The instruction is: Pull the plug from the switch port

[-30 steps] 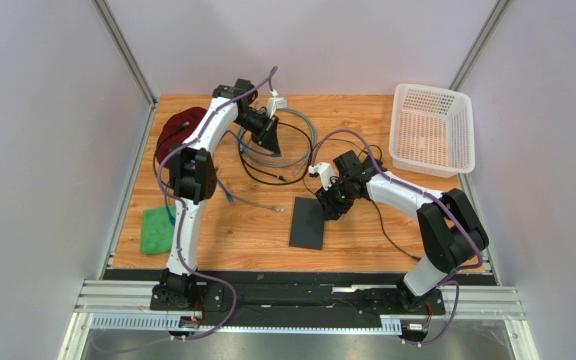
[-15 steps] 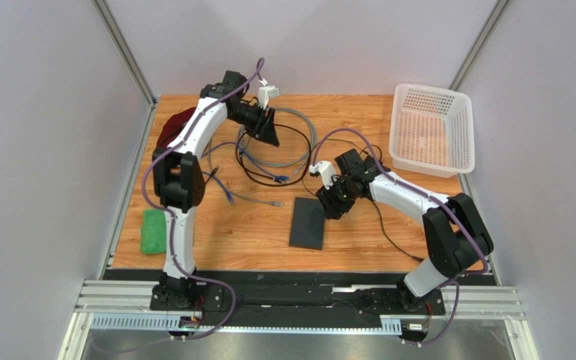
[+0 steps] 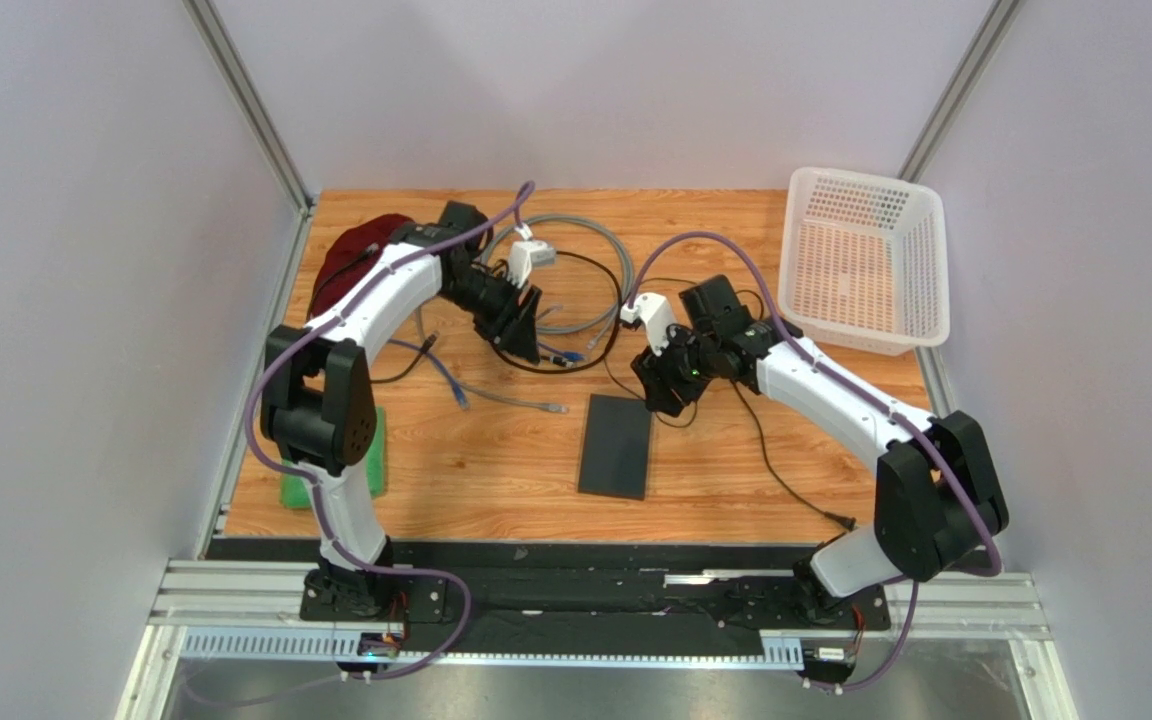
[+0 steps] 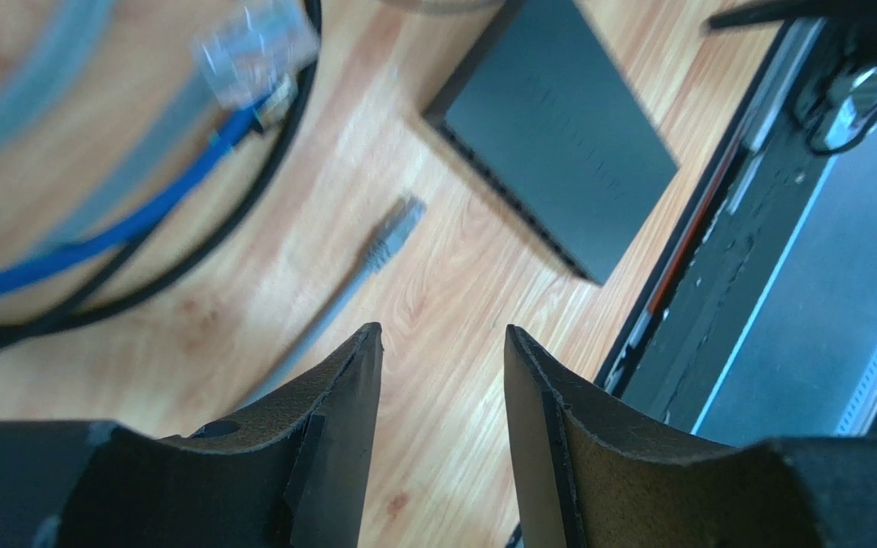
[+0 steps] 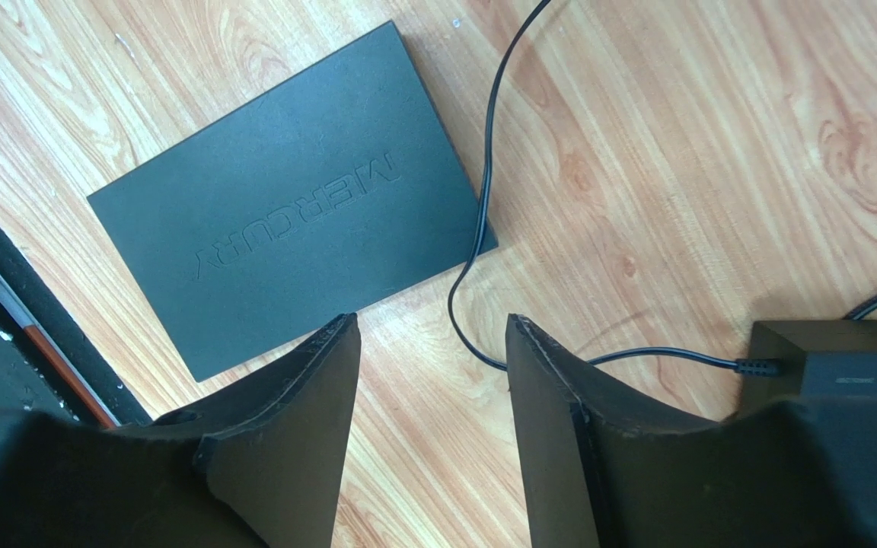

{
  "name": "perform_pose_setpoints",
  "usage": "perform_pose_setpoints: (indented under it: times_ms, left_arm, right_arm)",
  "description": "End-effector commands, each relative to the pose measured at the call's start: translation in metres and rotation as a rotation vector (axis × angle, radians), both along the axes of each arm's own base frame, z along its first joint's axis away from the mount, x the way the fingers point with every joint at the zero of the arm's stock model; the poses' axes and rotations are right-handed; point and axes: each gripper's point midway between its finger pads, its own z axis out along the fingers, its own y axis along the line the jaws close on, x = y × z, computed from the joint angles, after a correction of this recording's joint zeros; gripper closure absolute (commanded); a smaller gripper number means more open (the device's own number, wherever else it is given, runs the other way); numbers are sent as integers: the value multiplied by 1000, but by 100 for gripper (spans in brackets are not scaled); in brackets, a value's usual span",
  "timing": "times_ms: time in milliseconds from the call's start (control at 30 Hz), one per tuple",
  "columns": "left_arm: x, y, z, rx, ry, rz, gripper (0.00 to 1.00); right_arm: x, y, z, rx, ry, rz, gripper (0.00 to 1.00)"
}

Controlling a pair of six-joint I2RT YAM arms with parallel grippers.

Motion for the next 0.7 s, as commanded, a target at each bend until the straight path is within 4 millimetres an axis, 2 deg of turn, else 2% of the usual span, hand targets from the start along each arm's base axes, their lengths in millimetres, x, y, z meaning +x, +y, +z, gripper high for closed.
perform_pose_setpoints:
  times_ms: [0, 100, 133, 233, 433, 667]
  left_arm:
    - [-10, -3, -25, 60, 35, 14, 48]
    - [-17, -7, -46, 85, 91, 36, 48]
    - [-18, -5, -58, 116, 105, 38, 48]
    - [-17, -5, -73, 140, 122, 49, 48]
    - [0, -5, -88, 193, 135, 93, 48]
    - [-4, -11, -104, 185, 222, 96, 49]
  right_arm:
    - [8, 4, 28, 47, -64, 2, 45]
    - [7, 0, 24, 46, -60, -17, 39]
    - [6, -1, 20, 44, -53, -21, 38]
    - [2, -7, 20, 47, -53, -34, 34]
    - [-3, -22, 20, 47, -56, -68, 32]
    - [4, -40, 15, 68, -22, -157, 31]
